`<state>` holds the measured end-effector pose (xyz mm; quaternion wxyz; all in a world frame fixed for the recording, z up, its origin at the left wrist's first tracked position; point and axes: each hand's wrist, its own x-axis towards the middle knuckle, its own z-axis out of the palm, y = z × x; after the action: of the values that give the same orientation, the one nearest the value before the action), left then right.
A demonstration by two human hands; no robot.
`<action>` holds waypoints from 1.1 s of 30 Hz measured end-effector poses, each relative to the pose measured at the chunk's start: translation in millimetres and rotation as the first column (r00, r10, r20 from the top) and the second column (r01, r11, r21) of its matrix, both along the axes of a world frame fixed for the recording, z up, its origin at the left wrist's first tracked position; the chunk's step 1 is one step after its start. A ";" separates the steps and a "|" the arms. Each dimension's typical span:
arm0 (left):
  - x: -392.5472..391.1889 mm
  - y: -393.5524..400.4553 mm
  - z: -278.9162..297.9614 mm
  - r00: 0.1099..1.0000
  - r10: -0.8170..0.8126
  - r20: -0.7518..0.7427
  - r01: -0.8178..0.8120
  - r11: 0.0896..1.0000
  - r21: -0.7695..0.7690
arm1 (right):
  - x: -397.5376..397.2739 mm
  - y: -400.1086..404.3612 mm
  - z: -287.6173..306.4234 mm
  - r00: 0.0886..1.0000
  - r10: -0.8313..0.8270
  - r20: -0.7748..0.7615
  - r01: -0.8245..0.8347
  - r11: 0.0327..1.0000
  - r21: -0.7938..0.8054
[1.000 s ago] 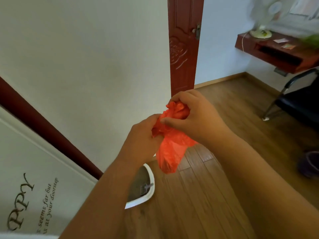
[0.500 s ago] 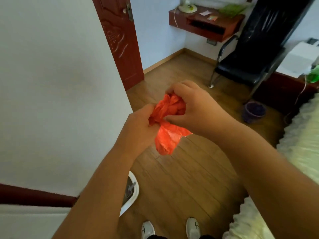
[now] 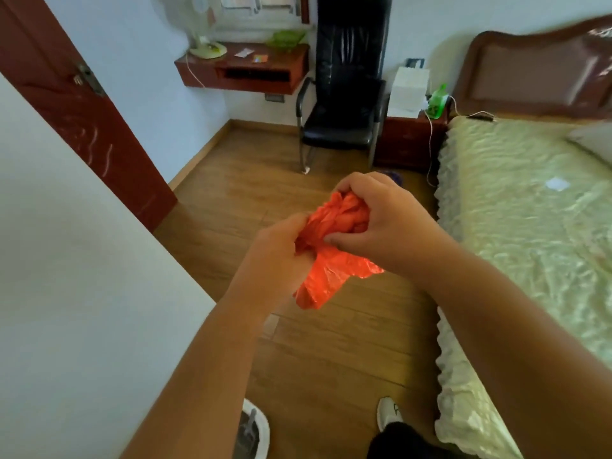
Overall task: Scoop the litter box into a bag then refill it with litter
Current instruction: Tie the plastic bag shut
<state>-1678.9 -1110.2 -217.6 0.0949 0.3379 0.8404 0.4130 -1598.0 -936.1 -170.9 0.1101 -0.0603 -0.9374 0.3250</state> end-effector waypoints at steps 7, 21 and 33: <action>-16.4 42.3 -0.6 0.991 -0.132 0.037 0.128 0.988 0.091 | 1.0 28.7 3.2 0.992 -0.127 0.011 0.127 0.992 -0.018; -106.0 156.8 0.0 0.991 -0.131 -0.017 0.130 0.991 -0.033 | -84.9 138.1 -6.0 0.990 -0.140 0.014 0.140 0.990 -0.031; -192.6 248.5 -7.9 0.989 -0.145 0.018 0.146 0.989 -0.020 | -175.6 231.8 -8.6 0.984 -0.154 0.085 0.153 0.988 0.018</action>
<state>-1871.5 -861.8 -225.6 0.1351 0.3940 0.8170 0.3989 -1773.6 -704.3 -179.5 0.0947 -0.1456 -0.9356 0.3074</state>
